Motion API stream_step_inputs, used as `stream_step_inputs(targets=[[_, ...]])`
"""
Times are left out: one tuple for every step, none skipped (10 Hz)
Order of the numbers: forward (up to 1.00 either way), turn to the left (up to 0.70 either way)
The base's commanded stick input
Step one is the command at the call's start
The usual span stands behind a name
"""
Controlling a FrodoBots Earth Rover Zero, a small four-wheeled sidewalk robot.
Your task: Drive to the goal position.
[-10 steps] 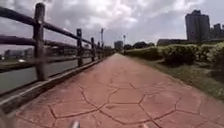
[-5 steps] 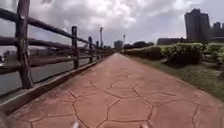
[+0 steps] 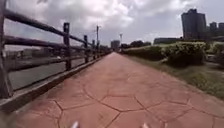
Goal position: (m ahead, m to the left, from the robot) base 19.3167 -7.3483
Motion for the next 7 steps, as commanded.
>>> stream_step_inputs(targets=[[0.69, 0.0], [0.69, 0.0], [0.69, -0.02], [0.69, -0.13], [0.69, -0.31], [0.69, -0.34], [0.69, -0.04]])
